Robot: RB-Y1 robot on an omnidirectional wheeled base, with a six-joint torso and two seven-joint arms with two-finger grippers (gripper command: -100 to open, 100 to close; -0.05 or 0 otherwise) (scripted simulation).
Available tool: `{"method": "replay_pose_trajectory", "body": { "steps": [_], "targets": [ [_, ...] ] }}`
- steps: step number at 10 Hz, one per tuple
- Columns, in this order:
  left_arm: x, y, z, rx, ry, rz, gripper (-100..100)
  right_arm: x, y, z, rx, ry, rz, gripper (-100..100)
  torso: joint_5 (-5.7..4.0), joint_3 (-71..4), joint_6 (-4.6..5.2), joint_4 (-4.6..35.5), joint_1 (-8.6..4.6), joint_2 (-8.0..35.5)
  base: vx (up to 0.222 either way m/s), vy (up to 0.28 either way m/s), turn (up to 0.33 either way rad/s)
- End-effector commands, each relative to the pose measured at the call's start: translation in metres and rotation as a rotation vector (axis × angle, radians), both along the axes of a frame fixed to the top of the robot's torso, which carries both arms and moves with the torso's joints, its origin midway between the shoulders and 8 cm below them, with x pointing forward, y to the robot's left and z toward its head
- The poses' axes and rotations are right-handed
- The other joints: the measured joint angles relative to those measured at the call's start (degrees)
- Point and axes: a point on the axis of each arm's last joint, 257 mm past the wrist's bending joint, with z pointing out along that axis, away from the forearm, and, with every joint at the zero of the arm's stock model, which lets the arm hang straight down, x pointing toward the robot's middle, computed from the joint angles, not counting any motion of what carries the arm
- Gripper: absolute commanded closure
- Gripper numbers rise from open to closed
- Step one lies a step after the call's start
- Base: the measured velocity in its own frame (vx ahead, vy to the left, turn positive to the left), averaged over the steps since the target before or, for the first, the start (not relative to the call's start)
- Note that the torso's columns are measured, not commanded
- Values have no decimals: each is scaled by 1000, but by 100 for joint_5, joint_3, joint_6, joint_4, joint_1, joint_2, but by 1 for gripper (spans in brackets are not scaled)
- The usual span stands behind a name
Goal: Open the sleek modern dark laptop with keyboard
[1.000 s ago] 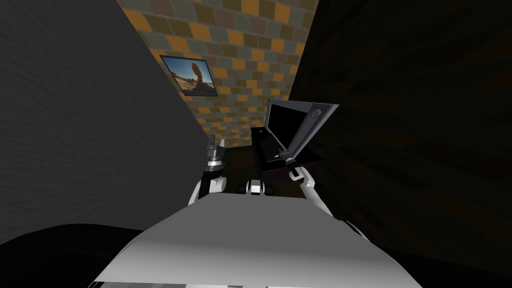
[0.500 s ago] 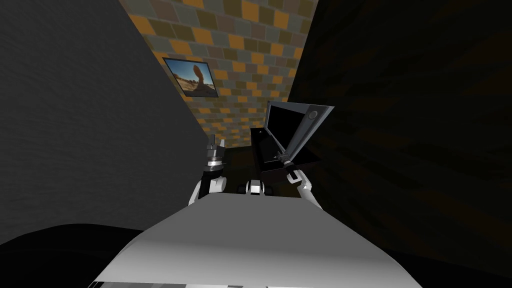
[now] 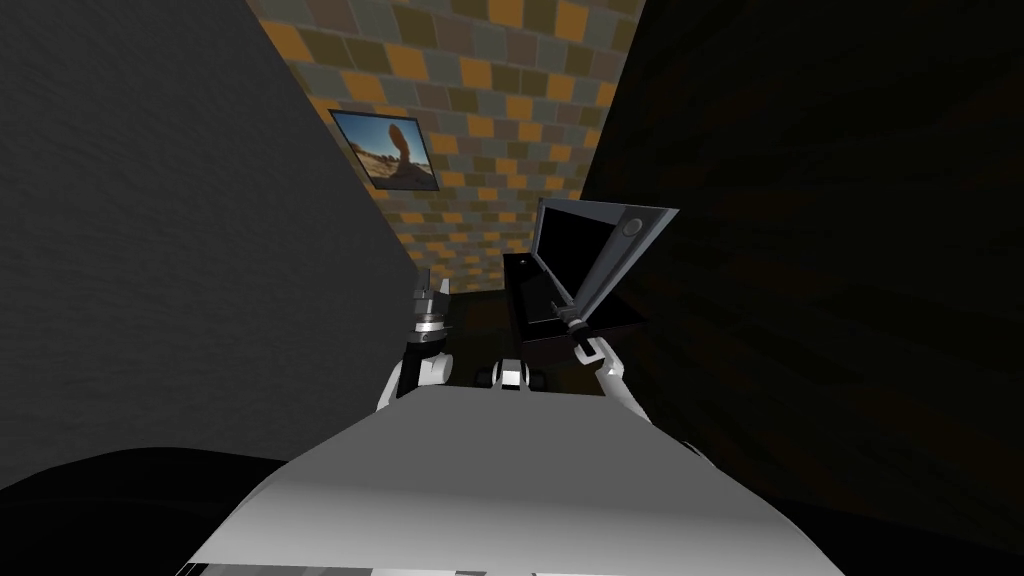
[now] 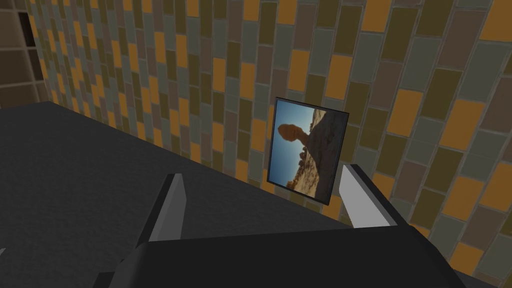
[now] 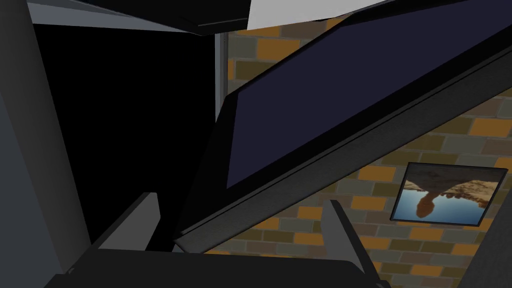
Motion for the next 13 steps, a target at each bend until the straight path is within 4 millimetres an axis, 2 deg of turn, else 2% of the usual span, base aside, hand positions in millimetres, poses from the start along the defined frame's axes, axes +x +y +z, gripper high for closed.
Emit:
{"method": "replay_pose_trajectory", "body": {
  "steps": [1,6,7,8,13],
  "targets": [
    [0,0,0,0,0,0,0,15,-11,11,3,4,-20,-100,-2,4,7,5,-13,6,-73,3,52],
    [0,0,0,0,0,0,0,38,-30,40,6,1,-57,-100,0,-7,8,1,-12,-11,-68,0,58],
    [0,0,0,0,0,0,0,35,-25,38,4,0,-50,-100,0,-8,6,1,-10,-12,-28,2,14],
    [0,0,0,0,0,0,0,36,-26,38,6,1,-53,0,-1,-12,9,-2,-13,-21,-6,1,-3],
    [0,0,0,0,0,0,0,36,-26,38,6,1,-53,0,-1,-6,7,2,-13,-9,0,0,0]
  ]
}}
